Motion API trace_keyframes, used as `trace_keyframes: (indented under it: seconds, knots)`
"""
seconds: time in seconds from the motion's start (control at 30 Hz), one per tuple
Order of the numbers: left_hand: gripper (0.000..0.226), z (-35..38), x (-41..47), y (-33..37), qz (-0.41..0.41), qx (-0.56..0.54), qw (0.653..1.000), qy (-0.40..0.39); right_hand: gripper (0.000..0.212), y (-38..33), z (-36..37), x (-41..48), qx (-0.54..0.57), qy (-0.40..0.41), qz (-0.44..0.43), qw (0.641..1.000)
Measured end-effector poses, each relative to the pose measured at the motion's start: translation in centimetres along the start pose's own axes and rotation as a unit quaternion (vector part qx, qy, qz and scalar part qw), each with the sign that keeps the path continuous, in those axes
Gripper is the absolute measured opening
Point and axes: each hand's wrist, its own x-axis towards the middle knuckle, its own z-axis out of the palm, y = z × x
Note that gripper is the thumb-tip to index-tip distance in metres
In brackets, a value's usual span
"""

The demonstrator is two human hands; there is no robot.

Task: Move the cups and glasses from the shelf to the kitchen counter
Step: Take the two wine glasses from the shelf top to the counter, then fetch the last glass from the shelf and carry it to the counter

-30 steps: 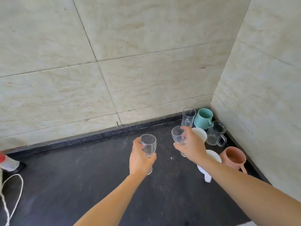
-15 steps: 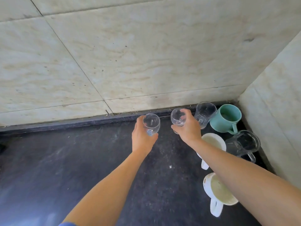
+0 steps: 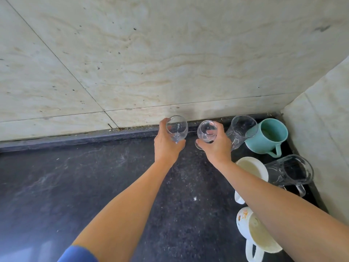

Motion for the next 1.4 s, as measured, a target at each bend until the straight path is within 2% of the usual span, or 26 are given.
trace_keyframes:
  seconds: [0.1, 0.17, 0.27, 0.33, 0.43, 0.5, 0.6, 0.73, 0.87, 1.0, 1.23, 1.4]
  knots:
    - [0.069, 0.1, -0.2, -0.7, 0.003, -0.003, 1.000, -0.005, 0.066, -0.1, 0.1, 0.0, -0.002, 0.003, 0.004, 1.000]
    - [0.065, -0.3, -0.6, -1.3, -0.001, 0.006, 1.000, -0.004, 0.071, -0.1, 0.0, -0.2, 0.007, -0.021, 0.035, 0.999]
    - [0.058, -1.5, -1.7, -1.6, -0.017, 0.090, 0.996, -0.004, 0.078, -0.1, -0.7, -0.8, -0.024, -0.069, 0.100, 0.992]
    - [0.048, -2.8, -2.6, -1.3, -0.020, 0.150, 0.988, -0.021, 0.071, -0.5, -1.7, -1.5, -0.085, -0.103, 0.128, 0.983]
    - [0.042, -5.4, -4.0, -0.4, -0.002, 0.215, 0.975, -0.061, 0.045, -2.4, -3.7, -2.7, -0.172, -0.141, 0.113, 0.968]
    - [0.043, -7.4, -4.9, 0.4, 0.031, 0.255, 0.963, -0.077, 0.030, -4.4, -4.8, -3.7, -0.220, -0.142, 0.056, 0.963]
    - [0.039, -10.8, -6.3, 2.0, 0.090, 0.307, 0.945, -0.070, 0.026, -8.3, -6.0, -5.1, -0.297, -0.131, -0.068, 0.943]
    - [0.028, -15.9, -8.5, 4.2, 0.151, 0.359, 0.921, -0.010, 0.028, -14.1, -6.5, -6.9, -0.349, -0.111, -0.241, 0.899]
    - [0.021, -21.3, -11.8, 5.0, 0.170, 0.409, 0.893, 0.076, 0.033, -19.2, -5.4, -8.9, -0.340, -0.111, -0.381, 0.853]
    - [0.013, -26.5, -16.5, 4.4, 0.135, 0.432, 0.877, 0.161, 0.034, -23.9, -3.6, -11.7, -0.316, -0.127, -0.493, 0.801]
    - [0.023, -31.8, -30.3, 1.7, -0.025, 0.462, 0.844, 0.271, 0.037, -28.8, 0.3, -21.2, -0.230, -0.214, -0.625, 0.715]
    - [0.020, -33.9, -43.1, -1.2, -0.127, 0.467, 0.811, 0.328, 0.039, -30.9, 3.5, -31.4, -0.182, -0.270, -0.709, 0.626]
